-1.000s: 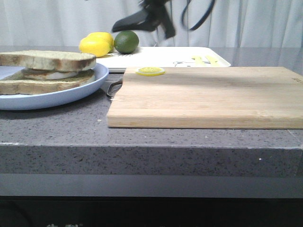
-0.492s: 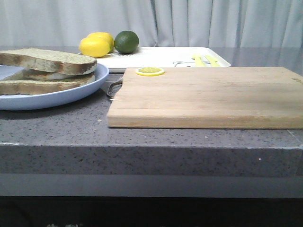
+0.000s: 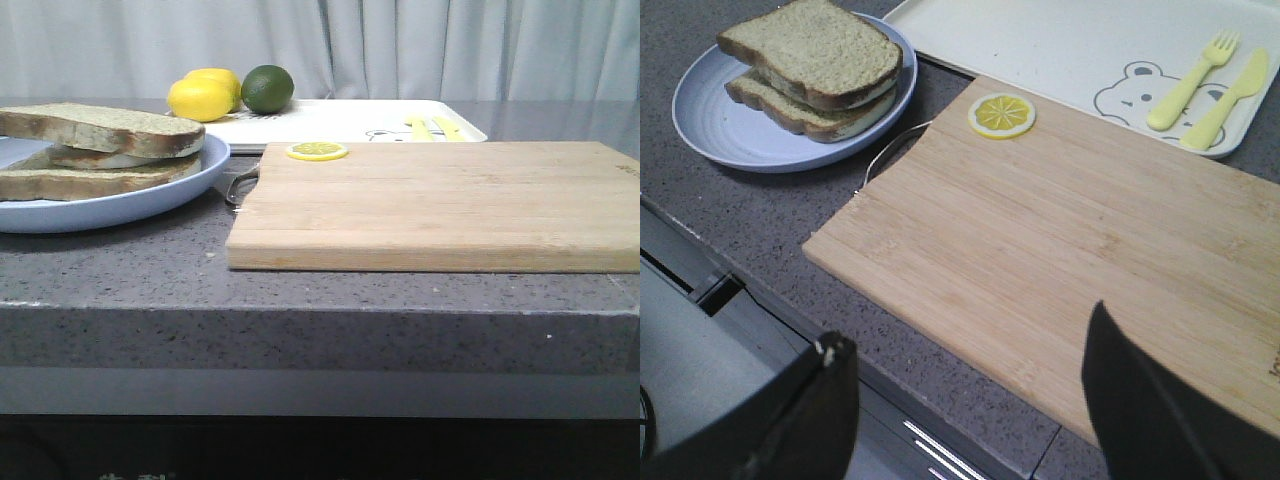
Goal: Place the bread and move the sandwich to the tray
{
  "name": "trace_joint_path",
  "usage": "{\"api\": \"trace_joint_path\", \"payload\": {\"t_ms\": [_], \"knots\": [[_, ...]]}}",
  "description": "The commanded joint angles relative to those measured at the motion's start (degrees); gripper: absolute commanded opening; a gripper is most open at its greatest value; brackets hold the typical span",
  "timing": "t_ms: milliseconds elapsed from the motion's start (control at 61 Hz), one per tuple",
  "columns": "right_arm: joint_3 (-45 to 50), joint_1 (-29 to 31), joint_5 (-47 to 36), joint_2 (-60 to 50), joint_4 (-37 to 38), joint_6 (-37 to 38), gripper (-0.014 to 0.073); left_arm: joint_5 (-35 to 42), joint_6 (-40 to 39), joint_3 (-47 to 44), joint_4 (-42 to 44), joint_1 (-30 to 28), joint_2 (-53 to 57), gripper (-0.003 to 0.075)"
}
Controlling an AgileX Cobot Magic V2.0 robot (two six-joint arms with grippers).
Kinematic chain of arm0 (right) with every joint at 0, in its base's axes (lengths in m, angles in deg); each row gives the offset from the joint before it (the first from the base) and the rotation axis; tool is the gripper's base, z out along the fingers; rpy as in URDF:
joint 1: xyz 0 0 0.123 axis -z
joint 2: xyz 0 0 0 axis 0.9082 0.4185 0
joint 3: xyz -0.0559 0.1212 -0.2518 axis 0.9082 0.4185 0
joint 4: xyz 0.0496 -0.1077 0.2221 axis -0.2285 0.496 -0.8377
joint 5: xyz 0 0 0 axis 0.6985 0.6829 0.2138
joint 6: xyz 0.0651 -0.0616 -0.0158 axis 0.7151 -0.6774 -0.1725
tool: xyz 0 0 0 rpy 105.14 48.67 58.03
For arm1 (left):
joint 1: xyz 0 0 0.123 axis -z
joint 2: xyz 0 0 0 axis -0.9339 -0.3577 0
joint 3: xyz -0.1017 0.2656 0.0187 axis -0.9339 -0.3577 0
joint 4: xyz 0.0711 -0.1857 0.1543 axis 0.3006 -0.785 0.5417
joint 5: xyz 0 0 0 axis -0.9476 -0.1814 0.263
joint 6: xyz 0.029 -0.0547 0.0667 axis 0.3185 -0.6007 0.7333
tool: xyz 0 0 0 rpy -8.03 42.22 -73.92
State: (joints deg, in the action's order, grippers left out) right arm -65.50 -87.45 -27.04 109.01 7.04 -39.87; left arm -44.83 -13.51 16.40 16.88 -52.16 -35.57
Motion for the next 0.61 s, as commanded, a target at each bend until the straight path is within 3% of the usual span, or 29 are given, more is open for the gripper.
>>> {"api": "trace_joint_path", "payload": {"t_ms": [0,213,590], "knots": [[1.88,0.09,-5.46,-3.82,-0.22,0.16,0.0498,4.58,-0.17,1.49,-0.14,0.40,-0.43,0.0437],[6.24,0.09,-5.39,-8.46,-0.67,0.22,0.0498,2.98,-0.17,1.49,0.91,0.40,-0.43,0.0437],[6.24,0.09,-5.26,-8.38,-0.67,0.22,0.0498,-12.81,-0.49,7.34,5.87,0.15,-3.89,0.0437]]}}
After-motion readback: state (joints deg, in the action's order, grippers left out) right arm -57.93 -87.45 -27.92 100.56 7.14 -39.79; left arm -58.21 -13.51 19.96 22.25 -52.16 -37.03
